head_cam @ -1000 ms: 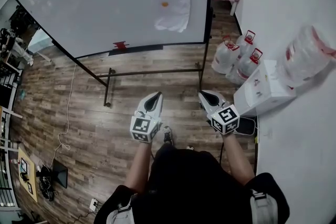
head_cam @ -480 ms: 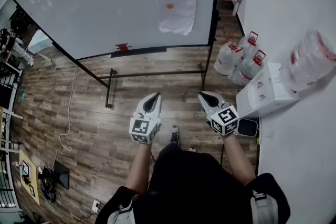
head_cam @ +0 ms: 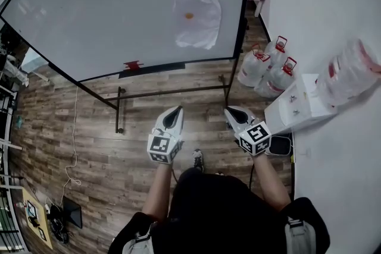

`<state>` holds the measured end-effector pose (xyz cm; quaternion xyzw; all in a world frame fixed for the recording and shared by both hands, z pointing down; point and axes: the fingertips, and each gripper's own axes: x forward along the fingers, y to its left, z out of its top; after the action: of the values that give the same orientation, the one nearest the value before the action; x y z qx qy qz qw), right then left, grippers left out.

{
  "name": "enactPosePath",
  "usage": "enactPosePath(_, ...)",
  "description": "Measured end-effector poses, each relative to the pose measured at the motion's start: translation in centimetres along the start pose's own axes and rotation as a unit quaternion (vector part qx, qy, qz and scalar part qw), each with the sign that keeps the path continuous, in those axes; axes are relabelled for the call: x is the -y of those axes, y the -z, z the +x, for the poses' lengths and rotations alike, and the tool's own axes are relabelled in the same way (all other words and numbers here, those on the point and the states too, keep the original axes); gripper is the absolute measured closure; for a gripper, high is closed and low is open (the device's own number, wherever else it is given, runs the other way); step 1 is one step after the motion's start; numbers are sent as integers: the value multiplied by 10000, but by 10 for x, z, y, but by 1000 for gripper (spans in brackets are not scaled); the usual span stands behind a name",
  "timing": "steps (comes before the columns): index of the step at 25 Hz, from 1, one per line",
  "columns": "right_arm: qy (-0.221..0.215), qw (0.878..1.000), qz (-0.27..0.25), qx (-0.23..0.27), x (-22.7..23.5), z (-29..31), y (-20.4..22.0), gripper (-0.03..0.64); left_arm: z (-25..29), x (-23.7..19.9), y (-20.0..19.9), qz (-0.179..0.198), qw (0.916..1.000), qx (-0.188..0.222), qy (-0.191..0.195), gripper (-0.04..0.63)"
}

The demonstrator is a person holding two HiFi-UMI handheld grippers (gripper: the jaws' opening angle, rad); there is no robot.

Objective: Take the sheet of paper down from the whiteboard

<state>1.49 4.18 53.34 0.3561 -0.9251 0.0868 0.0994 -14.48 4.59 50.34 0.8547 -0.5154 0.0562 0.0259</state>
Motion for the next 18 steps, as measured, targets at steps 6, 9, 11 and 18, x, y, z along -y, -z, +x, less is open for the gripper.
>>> enactPosePath(6,166,9998,15,-61,16,30,-6,612,33,-27,0,-23,9997,24,231,584)
enactPosePath(9,239,9997,23,-71,23,45,-9,614,47,-39,-1,-21,9995,45,315,584)
enactPosePath(11,293,9995,27,-71,27,55,-11,612,55,-49,-1,-22,9993,55,360,584)
enactPosePath(18,452,9989,58,-109,39,88,-14,612,75,-84,1,-70,9989,69,465,584)
